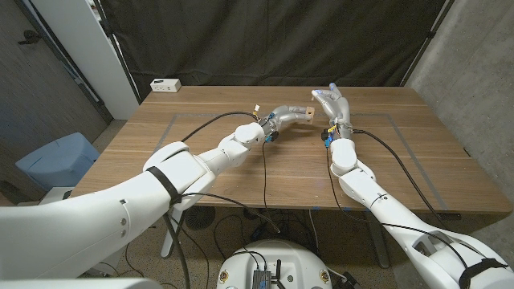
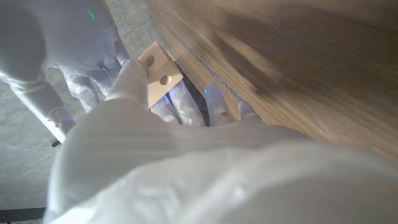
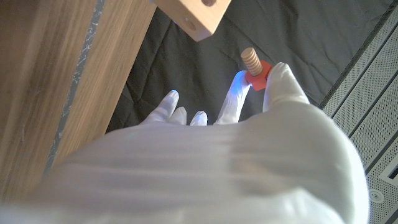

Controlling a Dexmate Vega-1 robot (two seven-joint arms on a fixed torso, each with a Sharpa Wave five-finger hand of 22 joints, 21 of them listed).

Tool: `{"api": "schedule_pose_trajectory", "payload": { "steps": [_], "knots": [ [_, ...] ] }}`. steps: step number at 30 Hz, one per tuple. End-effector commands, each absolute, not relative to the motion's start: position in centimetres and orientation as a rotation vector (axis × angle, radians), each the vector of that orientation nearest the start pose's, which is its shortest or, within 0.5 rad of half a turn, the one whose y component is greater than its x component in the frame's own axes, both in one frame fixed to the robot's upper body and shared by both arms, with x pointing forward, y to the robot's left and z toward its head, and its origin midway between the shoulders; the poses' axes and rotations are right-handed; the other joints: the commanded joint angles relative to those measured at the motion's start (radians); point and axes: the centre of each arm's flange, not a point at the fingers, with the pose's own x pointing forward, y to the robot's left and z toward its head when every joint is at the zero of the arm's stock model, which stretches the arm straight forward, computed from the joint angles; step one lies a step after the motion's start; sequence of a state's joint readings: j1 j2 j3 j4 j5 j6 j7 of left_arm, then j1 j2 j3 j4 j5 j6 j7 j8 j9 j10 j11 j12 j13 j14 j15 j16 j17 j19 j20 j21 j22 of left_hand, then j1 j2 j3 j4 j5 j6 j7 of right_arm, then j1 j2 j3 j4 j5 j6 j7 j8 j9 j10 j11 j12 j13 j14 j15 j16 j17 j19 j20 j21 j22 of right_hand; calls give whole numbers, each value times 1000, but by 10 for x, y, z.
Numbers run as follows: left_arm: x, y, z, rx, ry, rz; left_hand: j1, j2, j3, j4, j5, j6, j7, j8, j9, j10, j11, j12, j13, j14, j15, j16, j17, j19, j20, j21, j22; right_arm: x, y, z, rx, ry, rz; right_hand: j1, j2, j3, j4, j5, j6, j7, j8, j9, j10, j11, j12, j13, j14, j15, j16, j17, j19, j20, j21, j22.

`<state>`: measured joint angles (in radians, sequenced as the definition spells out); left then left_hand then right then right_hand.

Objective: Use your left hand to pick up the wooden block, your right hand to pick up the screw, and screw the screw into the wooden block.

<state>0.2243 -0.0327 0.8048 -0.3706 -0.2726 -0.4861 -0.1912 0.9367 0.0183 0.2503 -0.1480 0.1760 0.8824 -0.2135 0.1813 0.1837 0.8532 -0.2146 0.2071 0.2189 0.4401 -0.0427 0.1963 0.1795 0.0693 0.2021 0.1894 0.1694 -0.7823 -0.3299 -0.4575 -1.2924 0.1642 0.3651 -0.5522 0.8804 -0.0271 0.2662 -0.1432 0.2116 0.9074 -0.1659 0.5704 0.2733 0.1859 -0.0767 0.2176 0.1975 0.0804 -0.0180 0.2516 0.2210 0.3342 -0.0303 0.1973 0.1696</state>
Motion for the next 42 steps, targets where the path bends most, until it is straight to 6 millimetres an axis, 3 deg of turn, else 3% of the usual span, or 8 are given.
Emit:
{"api": "schedule_pose_trajectory", "payload": {
  "steps": [1, 17, 42],
  "knots": [
    [713, 21, 27, 488, -579, -585, 5, 12, 0, 2, 4, 8, 0, 9, 4, 0, -1, 0, 0, -3, 0, 1, 1, -8, 0, 1, 5, 639, -216, 2, -81, -814, -214, 5, 10, -1, 3, -1, 10, -1, 8, 4, 12, 0, -1, 3, 5, 1, -1, 1, 4, -7, 0, 3],
    [707, 23, 22, 466, -631, -592, 4, 11, -2, 3, 3, 7, -1, 9, 4, -3, 0, 0, -1, -5, 1, 2, 1, -9, -4, 1, 5, 633, -215, -10, -75, -821, -252, 5, 12, -3, 3, -2, 15, 0, 13, 5, 18, -1, -1, 3, 9, -3, -1, 2, 6, -8, 0, 3],
    [703, 22, 19, 452, -651, -599, 5, 13, -2, 3, 4, 5, 0, 8, 4, -2, -1, 1, -1, -6, 2, 3, 1, -9, -5, 2, 5, 627, -214, -12, -100, -822, -251, 5, 13, -5, 3, -3, 21, 4, 21, 8, 14, -3, -5, 3, 9, -4, -4, 2, 7, -9, -1, 2]
  ]
}}
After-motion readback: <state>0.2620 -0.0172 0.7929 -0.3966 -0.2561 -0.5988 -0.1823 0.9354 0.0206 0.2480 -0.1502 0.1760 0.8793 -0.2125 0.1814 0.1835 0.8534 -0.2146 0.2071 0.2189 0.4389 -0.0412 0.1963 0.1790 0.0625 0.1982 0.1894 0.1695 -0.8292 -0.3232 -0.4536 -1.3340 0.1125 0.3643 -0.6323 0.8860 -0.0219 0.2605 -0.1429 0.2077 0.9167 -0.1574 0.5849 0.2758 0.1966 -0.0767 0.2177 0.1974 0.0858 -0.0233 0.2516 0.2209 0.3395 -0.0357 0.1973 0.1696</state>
